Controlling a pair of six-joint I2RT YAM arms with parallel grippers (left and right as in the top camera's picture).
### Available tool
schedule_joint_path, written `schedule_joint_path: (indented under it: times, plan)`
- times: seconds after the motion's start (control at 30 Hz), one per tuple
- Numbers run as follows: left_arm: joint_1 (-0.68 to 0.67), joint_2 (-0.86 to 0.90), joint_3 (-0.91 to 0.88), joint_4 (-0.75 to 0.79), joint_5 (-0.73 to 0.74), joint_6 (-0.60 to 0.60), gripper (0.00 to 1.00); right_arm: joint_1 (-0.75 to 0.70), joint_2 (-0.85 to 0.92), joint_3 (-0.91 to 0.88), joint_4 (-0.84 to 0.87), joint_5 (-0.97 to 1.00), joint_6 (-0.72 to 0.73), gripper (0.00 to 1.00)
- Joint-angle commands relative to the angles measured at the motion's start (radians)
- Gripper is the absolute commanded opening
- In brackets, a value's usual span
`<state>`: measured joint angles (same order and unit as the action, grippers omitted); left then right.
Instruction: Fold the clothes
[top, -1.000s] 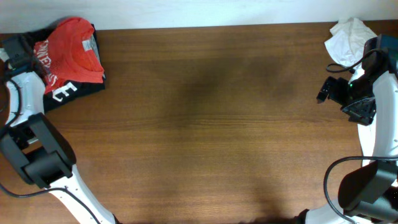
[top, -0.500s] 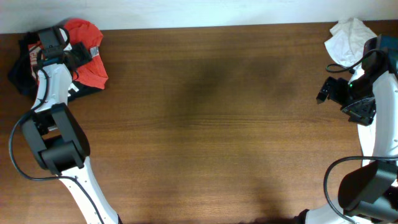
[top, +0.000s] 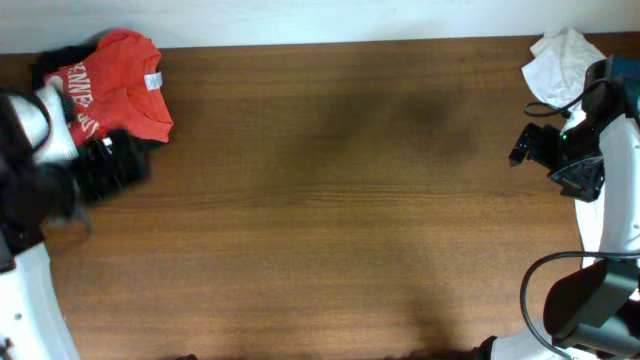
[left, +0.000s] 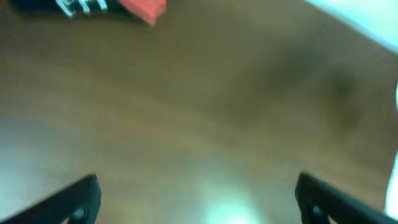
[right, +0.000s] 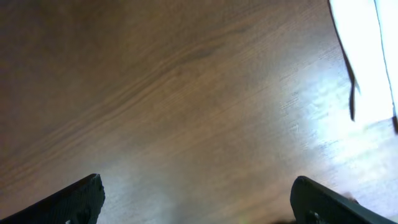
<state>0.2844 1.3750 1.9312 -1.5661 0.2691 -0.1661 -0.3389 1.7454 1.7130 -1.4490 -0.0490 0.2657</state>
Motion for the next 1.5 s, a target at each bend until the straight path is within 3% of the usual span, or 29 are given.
schedule_joint_path:
  times: [0.0, 0.27, 0.33, 0.4, 0.47, 0.53, 0.57, 0.63, 0.77, 0.83, 0.93, 0.97, 1.03, 1.13, 1.47]
  plan:
    - [-0.001, -0.058, -0.011, -0.121, 0.042, -0.001, 0.99, -0.002, -0.017, 0.009, -0.002, 0.005, 0.009, 0.99]
    - [-0.019, -0.059, -0.034, -0.121, 0.038, 0.008, 0.99, -0.002, -0.017, 0.009, -0.002, 0.005, 0.009, 0.99]
    - [-0.085, -0.082, -0.095, -0.103, -0.018, 0.03, 0.99, -0.002, -0.017, 0.009, -0.002, 0.005, 0.009, 0.99]
    - [-0.155, -0.169, -0.23, 0.011, -0.038, 0.042, 0.99, -0.002, -0.017, 0.009, -0.002, 0.005, 0.009, 0.99]
    - [-0.226, -0.347, -0.505, 0.256, -0.032, 0.045, 0.99, -0.002, -0.017, 0.009, -0.002, 0.005, 0.009, 0.99]
    - [-0.256, -0.667, -0.948, 0.621, -0.026, 0.045, 0.99, -0.002, -0.017, 0.009, -0.002, 0.005, 0.009, 0.99]
    - [-0.256, -0.771, -1.062, 0.673, -0.026, 0.045, 0.99, -0.002, -0.017, 0.009, -0.002, 0.005, 0.009, 0.99]
    - [-0.256, -0.974, -1.249, 0.726, -0.035, 0.045, 0.99, -0.002, -0.017, 0.009, -0.002, 0.005, 0.009, 0.99]
    - [-0.256, -1.196, -1.547, 1.254, -0.125, 0.045, 0.99, -0.002, -0.017, 0.009, -0.002, 0.005, 0.009, 0.99]
    - [-0.256, -1.274, -1.67, 1.418, -0.162, 0.045, 0.99, -0.002, -0.017, 0.009, -0.002, 0.005, 0.009, 0.99]
    - [-0.256, -1.368, -1.9, 1.794, -0.206, 0.045, 0.99, -0.002, -0.017, 0.009, -0.002, 0.005, 0.009, 0.99]
    - [-0.256, -1.37, -1.925, 1.82, -0.214, 0.045, 0.99, -0.002, -0.017, 0.009, -0.002, 0.005, 0.009, 0.99]
    - [-0.255, -1.37, -1.922, 1.725, -0.248, 0.048, 0.99, -0.002, -0.017, 0.009, -0.002, 0.005, 0.009, 0.99]
    - [-0.255, -1.37, -1.922, 1.482, -0.247, 0.048, 0.99, -0.002, -0.017, 0.009, -0.002, 0.005, 0.009, 0.99]
    - [-0.255, -1.369, -1.922, 1.485, -0.248, 0.048, 0.99, -0.002, -0.017, 0.009, -0.002, 0.005, 0.009, 0.99]
